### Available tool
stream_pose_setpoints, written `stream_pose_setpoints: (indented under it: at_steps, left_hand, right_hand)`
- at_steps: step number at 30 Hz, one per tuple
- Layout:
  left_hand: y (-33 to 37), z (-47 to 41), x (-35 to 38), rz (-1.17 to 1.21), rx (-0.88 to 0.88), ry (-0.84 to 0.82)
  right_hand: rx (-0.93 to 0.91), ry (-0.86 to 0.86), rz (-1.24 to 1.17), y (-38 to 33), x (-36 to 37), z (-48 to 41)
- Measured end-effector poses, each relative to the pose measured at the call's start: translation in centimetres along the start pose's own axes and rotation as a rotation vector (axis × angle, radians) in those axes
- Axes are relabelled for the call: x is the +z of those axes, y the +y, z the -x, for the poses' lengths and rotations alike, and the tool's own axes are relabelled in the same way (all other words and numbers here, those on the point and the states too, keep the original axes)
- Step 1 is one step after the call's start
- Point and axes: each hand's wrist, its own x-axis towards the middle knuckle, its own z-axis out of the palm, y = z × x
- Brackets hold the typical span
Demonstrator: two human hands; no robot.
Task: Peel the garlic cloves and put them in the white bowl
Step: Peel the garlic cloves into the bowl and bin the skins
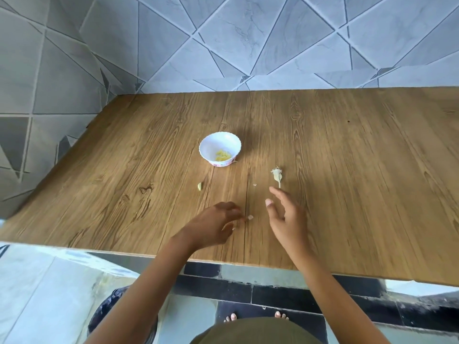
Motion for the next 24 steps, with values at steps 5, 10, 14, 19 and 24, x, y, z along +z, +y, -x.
stream_pose_setpoints:
  at_steps: [5, 10, 14, 19, 24]
  left_hand:
    - [0.4, 0.6, 0.5, -0.059, 0.089, 0.099]
    - [0.9, 0.3, 2.1, -0.183, -0.017, 0.197]
    - [1.2, -2.0, 0.9, 0.088, -0.221, 0.311]
    - [3.7, -4.0, -2.0, 0.405, -0.181, 0.263]
    - [6.2, -5.0, -1.9, 0.162, -0.115, 0.181]
  right_hand:
    - [0.312, -0.059, -0.467, -1.1, -0.3, -0.2]
    - [0.609, -0.082, -0.876, -1.8, -0.4, -0.3]
    - [0.755, -0.104, -1.118, -2.7, -0.4, -0.2]
    - [1.039, -0.073, -1.431, -4.0, -0.4, -0.8]
    - [1.146, 0.022, -1.477, -5.0, -1.0, -1.3]
